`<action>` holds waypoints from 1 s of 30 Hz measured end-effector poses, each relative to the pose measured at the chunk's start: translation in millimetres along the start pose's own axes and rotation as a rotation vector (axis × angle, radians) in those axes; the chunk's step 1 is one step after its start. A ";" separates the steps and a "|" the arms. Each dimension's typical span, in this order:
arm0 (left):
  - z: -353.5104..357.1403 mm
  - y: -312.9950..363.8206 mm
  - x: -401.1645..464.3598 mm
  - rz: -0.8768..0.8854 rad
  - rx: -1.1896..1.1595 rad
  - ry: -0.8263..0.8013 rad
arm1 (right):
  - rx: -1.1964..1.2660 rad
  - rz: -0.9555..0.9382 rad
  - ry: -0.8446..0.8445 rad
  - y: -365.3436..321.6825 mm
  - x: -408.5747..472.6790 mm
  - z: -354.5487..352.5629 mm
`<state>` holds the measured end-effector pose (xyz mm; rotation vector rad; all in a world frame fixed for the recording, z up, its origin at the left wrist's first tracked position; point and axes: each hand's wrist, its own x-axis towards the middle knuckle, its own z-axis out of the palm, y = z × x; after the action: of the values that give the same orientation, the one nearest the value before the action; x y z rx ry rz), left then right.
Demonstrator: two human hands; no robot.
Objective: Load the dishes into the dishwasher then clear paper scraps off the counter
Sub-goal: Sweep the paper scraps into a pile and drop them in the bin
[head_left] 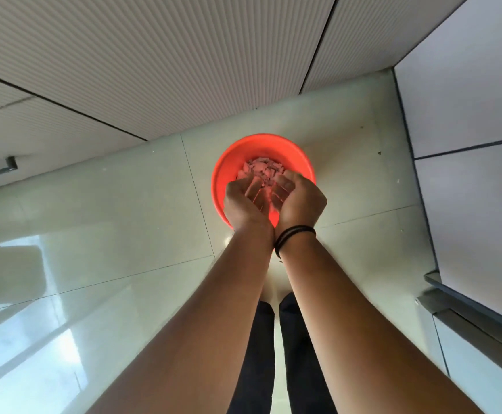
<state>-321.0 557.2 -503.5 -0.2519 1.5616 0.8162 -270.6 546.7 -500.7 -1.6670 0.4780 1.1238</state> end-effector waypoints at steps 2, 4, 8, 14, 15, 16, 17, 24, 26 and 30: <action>6.1 13.7 -49.1 -0.021 -0.040 -0.055 | -0.012 -0.048 -0.022 -31.8 -46.1 -4.7; 8.0 28.2 -103.5 -0.027 -0.048 -0.110 | -0.023 -0.077 -0.046 -59.3 -94.6 -11.2; 11.1 68.2 -228.8 -0.038 -0.014 -0.247 | -0.065 -0.170 -0.104 -121.8 -203.6 -24.2; 33.0 123.4 -386.4 0.019 0.004 -0.446 | 0.042 -0.210 -0.202 -234.6 -328.6 -36.3; 38.3 128.2 -402.5 0.026 0.007 -0.485 | 0.059 -0.214 -0.229 -250.7 -339.1 -40.2; 47.3 133.2 -420.3 0.042 0.030 -0.528 | 0.082 -0.228 -0.256 -270.7 -350.7 -45.5; 56.3 136.5 -433.9 0.061 0.054 -0.564 | 0.100 -0.234 -0.283 -287.9 -358.7 -51.5; 143.4 122.0 -513.1 0.114 0.209 -0.849 | 0.231 -0.385 -0.318 -408.0 -378.5 -108.4; 177.0 108.8 -533.1 0.129 0.239 -0.889 | 0.264 -0.415 -0.307 -446.4 -370.1 -120.1; 237.7 82.4 -558.4 0.165 0.341 -0.918 | 0.313 -0.461 -0.258 -513.9 -347.3 -134.1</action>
<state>-82.5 598.3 59.1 0.4585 0.8219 0.6336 7.9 560.1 69.3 -1.2512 0.0863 0.8524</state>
